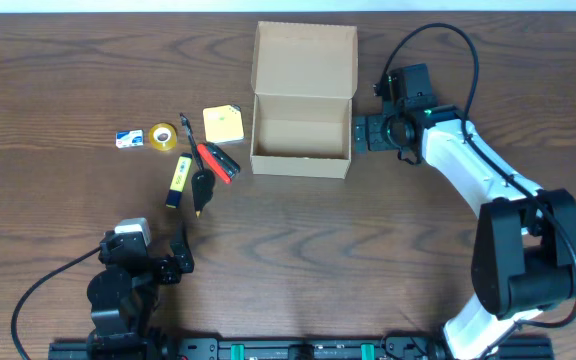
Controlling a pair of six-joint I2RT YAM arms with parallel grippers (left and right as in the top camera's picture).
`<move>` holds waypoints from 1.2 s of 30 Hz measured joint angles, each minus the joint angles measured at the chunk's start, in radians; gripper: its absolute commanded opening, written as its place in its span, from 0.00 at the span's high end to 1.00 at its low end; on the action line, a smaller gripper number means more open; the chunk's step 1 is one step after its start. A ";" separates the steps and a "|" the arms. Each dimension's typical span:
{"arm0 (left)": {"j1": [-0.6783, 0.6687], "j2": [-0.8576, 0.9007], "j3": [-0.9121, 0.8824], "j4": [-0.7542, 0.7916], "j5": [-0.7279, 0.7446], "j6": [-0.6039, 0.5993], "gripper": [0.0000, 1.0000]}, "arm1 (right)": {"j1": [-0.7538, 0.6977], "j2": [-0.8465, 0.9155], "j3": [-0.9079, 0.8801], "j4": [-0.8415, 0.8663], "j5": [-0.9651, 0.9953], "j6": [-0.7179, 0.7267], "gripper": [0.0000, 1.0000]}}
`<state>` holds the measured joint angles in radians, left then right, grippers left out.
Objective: Pack container
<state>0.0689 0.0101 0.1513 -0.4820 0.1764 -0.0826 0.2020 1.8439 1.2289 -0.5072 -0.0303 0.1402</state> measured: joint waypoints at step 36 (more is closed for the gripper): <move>0.000 0.000 0.002 0.001 0.247 -0.272 0.05 | 0.000 0.000 0.000 -0.005 0.000 0.035 0.01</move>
<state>0.0689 0.0101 0.1528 -0.4812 0.4236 -0.3542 0.2020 1.8439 1.2289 -0.5117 -0.0307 0.1753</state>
